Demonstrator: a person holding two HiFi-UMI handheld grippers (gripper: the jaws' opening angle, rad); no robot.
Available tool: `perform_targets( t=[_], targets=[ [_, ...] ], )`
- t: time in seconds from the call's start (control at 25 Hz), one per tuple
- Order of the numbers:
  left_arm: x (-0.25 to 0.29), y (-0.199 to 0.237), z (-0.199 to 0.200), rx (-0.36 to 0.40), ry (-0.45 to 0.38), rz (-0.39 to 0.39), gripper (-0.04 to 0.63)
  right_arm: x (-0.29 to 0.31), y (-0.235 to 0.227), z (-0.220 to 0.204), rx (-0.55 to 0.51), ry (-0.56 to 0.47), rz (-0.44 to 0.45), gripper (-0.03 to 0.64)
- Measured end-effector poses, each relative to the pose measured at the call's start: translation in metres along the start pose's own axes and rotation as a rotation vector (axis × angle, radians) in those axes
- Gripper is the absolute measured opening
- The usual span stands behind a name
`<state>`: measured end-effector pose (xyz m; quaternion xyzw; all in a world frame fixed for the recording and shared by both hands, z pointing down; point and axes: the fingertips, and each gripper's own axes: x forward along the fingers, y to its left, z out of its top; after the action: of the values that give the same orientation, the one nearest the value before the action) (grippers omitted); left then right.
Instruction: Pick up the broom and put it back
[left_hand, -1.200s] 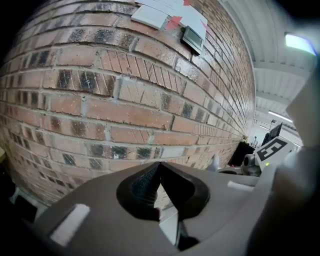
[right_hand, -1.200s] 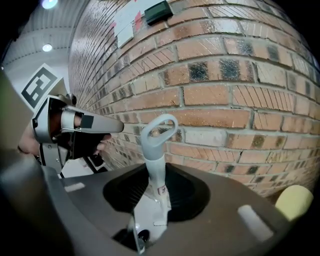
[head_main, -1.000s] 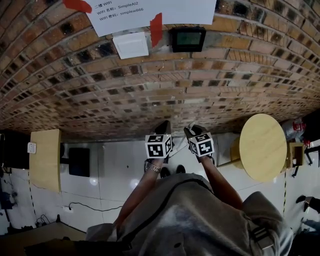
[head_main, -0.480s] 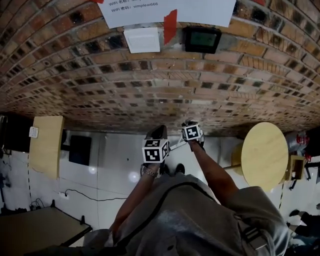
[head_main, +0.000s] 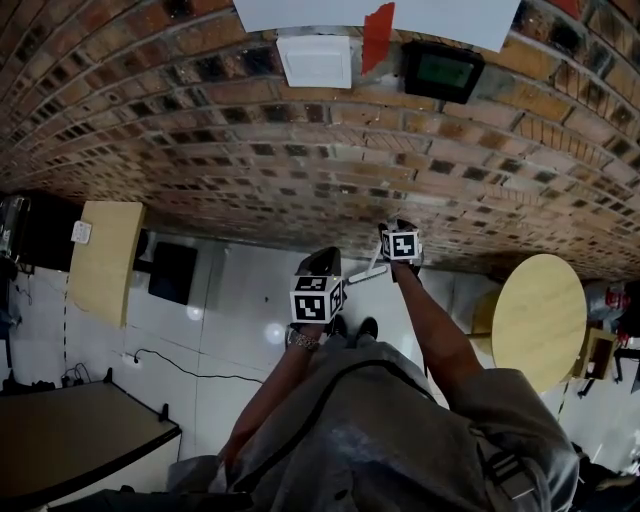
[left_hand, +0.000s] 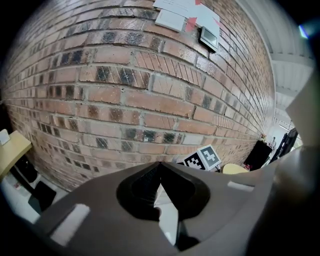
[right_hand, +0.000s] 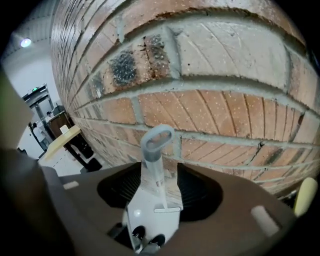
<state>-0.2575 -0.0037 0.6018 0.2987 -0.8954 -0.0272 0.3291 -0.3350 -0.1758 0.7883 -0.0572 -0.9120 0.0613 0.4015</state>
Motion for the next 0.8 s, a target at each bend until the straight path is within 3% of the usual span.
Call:
perform_targets(
  t=[0.4, 0.52, 0.64, 0.8],
  targets=[
    [0.005, -0.021, -0.007, 0.0, 0.014, -0.014, -0.02, -0.027, 0.01, -0.006, 0.047, -0.045, 0.036, 0.191],
    [0.007, -0.027, -0.014, -0.006, 0.023, -0.009, -0.02, -0.055, 0.029, 0.006, 0.058, -0.117, 0.088, 0.163],
    [0.006, -0.035, -0.03, -0.008, 0.049, -0.012, -0.02, -0.093, 0.05, 0.009, 0.107, -0.18, 0.141, 0.089],
    [-0.004, -0.053, -0.051, 0.02, 0.072, -0.048, -0.02, -0.138, 0.082, -0.001, 0.136, -0.209, 0.198, 0.031]
  ],
)
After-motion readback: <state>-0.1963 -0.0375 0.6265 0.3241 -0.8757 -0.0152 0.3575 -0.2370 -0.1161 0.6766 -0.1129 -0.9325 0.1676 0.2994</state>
